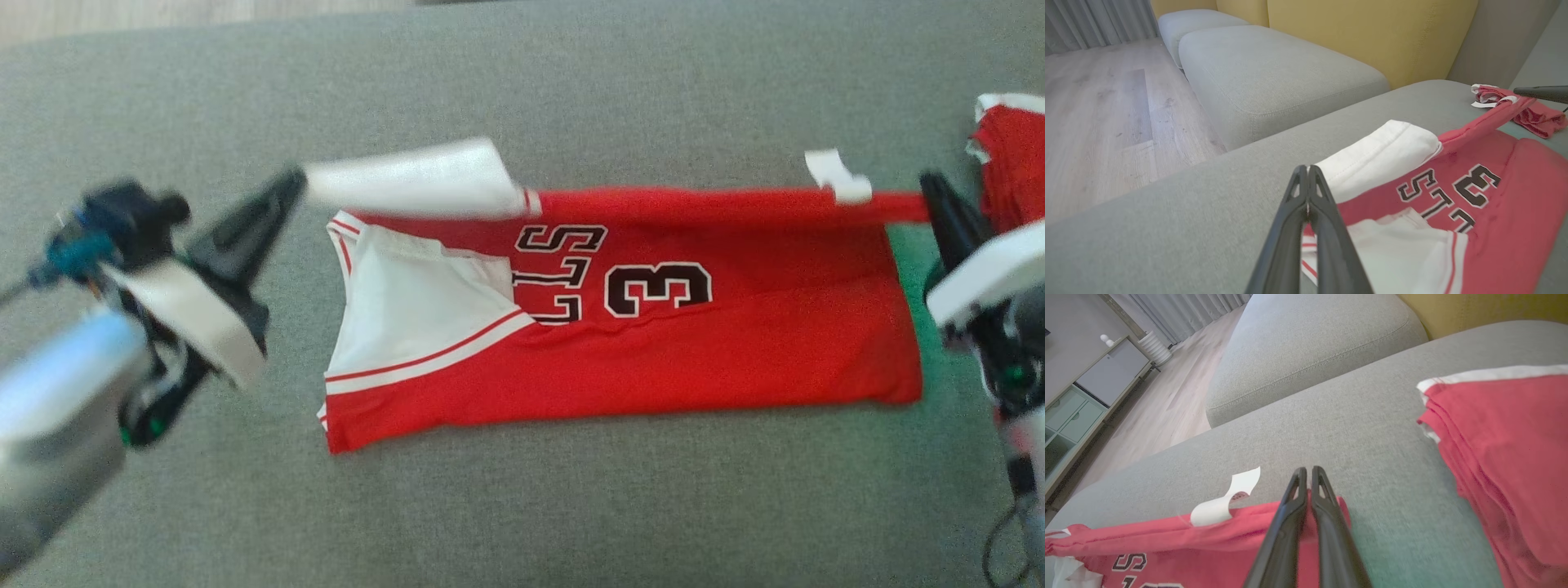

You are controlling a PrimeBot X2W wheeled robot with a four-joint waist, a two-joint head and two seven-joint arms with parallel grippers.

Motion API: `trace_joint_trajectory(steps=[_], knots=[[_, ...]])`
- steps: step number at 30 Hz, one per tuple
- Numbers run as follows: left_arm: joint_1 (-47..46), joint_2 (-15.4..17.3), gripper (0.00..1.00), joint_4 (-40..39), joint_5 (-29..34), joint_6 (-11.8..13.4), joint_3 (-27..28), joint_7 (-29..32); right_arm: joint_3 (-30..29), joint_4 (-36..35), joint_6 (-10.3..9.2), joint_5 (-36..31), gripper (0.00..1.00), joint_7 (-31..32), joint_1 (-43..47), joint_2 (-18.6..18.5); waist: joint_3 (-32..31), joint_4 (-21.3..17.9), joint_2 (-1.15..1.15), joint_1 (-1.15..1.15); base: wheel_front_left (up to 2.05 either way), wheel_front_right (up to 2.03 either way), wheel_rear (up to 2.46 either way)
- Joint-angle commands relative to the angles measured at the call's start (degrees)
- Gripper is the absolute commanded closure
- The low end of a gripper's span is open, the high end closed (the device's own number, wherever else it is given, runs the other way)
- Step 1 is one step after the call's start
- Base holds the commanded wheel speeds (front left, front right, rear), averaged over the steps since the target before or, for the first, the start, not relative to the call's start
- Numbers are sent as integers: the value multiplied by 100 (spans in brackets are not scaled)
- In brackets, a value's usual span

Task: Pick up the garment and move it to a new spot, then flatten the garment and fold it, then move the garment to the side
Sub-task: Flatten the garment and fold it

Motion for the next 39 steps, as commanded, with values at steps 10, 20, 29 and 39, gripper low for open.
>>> trace_joint_trajectory(steps=[10,20,29,39], knots=[[980,490,100,-929,39,577,262,-117,-405,-814,21,-142,100,66,1128,10,-254,110,0,1,0,0,0],[1710,147,74,-1031,288,851,724,-121,-643,-1060,21,-436,0,47,1508,400,-114,94,0,1,0,0,0],[2970,-511,0,-1060,1226,1463,2099,-122,-935,-1438,21,-354,0,-779,2243,747,-448,13,0,1,0,0,0],[4920,-1844,0,-1965,3511,2595,3871,-122,-1396,-1124,21,-982,0,-1053,2550,1251,-867,221,0,1,0,0,0]])
